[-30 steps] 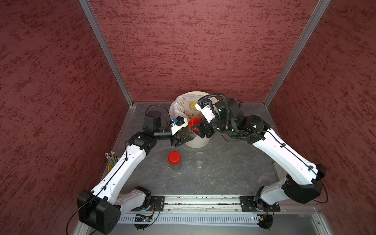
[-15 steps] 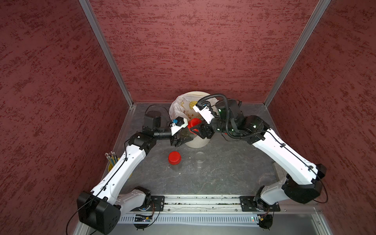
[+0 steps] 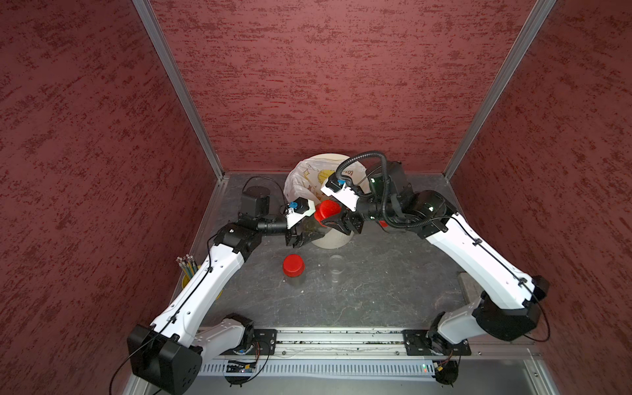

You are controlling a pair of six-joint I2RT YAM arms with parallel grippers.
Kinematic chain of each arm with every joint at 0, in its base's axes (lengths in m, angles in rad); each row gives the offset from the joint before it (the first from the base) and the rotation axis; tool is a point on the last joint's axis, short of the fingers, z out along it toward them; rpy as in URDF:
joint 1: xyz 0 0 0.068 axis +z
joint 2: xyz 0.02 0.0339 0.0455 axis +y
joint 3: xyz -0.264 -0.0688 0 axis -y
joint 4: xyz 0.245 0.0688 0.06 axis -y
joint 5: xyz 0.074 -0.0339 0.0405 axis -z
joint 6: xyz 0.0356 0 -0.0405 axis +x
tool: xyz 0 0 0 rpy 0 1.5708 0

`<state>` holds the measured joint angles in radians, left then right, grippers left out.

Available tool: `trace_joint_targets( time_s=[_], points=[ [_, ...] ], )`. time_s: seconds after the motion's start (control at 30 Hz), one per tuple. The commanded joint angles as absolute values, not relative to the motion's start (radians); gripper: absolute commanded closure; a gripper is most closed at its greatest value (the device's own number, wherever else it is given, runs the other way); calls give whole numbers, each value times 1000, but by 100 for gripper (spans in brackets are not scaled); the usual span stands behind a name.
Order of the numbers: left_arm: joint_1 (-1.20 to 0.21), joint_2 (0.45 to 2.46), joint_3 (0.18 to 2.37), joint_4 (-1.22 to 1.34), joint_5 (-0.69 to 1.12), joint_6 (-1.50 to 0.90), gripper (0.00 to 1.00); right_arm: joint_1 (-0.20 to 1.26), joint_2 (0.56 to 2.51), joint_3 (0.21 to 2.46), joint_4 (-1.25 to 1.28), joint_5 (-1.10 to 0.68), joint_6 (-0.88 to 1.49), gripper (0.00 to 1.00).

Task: Empty moldy tea leaves from jars
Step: Screw the lid onto the jar.

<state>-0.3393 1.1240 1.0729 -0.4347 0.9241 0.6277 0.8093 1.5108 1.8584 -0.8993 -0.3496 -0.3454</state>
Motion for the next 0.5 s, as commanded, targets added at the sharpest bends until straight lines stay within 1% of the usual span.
trace_joint_targets(
  time_s=[0.0,0.13,0.2,0.47],
  points=[
    [-337,1100,1102,-444,966,611,39,799,1527,1909,-938,-383,-482,46],
    [-336,1104,1105,-443,968,610,39,800,1529,1912,-939,-379,-486,41],
    [-336,1108,1105,-443,967,612,39,800,1523,1906,-933,-392,-484,32],
    [-336,1108,1105,-442,964,610,39,800,1493,1863,-860,-381,-384,9]
  ],
)
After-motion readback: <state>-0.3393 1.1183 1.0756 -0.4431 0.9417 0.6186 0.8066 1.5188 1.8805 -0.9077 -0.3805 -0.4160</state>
